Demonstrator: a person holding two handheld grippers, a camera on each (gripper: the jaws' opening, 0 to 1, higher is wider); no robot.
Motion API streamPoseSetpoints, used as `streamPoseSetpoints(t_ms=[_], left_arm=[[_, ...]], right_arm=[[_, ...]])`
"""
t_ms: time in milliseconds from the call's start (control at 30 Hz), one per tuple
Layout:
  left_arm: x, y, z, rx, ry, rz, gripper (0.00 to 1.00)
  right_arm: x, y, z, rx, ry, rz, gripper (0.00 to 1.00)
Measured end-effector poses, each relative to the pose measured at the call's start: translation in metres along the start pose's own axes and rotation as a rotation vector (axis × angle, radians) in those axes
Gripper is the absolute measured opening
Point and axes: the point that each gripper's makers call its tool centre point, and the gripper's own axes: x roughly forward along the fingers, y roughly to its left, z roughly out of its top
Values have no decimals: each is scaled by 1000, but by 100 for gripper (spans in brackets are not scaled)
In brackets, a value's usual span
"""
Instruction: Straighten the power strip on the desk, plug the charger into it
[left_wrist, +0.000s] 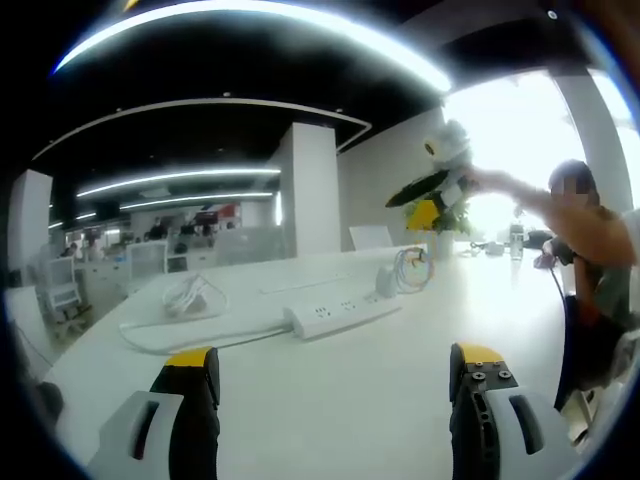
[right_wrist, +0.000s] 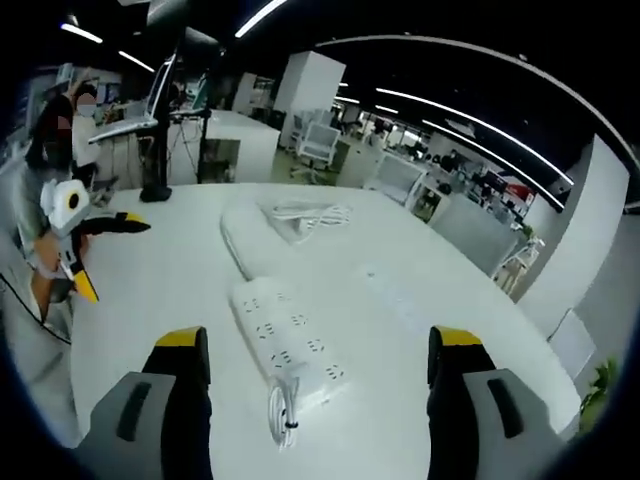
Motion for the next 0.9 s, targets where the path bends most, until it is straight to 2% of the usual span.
streamPoseSetpoints(t_ms=[333,367,733,900], left_arm=[[-1,1,-1,-8,-3,0,98],[-1,1,-1,-8,-2,-1,98],[-1,3,-1,-11,-4,6,98],[-1,3,-1,-12,-6,6,98]], right_arm=[[-22,-8,4,40,-73,-66,89],[-25,-15,4,61,-86,-82,89],[-52,-25,-6,115,-168,-154,88],[-63,-23,-11,135,-201,-170,88]])
